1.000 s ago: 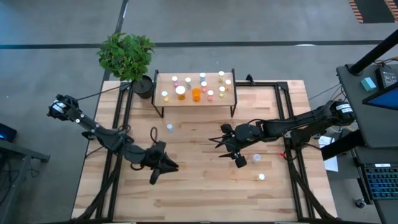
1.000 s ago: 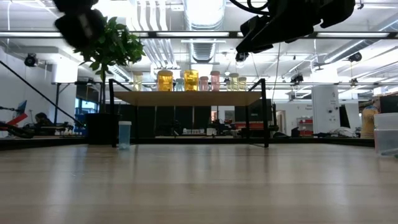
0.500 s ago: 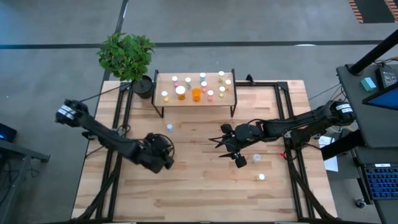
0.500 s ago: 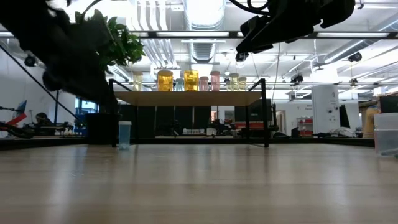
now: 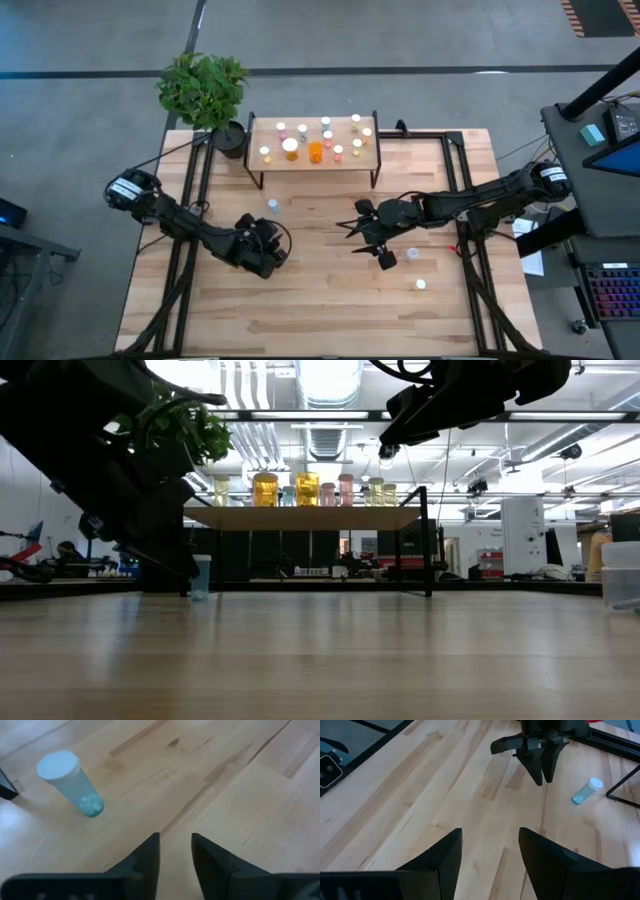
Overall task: Pick and place medicine bottles onto shelf by color
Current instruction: Put the blue pill bottle on the shelf
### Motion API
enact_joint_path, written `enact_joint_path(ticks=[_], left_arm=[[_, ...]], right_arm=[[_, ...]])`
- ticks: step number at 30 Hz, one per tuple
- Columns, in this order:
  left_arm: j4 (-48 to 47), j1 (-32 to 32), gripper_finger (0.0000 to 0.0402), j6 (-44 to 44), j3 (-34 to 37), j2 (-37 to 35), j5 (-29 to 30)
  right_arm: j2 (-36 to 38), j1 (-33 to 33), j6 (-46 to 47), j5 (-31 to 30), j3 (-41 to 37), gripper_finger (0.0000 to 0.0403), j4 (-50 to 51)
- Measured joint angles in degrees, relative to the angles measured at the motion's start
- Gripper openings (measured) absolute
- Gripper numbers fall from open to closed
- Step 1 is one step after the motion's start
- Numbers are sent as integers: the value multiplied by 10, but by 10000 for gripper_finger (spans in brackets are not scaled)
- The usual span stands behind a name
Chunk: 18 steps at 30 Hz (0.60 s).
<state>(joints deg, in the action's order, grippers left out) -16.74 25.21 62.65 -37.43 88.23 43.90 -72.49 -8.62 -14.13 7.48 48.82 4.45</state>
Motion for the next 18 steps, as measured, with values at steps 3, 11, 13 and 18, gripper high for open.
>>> enact_joint_path(ticks=[3,11,13,18], left_arm=[[1,0,136,0,2,5,2],[0,0,255,-2,3,43,137],[-2,0,265,-5,3,59,171],[-1,0,269,5,3,103,211]], right_arm=[[0,0,0,0,0,187,0],[0,0,0,0,0,187,0],[0,0,0,0,0,187,0],[0,0,0,0,0,187,0]])
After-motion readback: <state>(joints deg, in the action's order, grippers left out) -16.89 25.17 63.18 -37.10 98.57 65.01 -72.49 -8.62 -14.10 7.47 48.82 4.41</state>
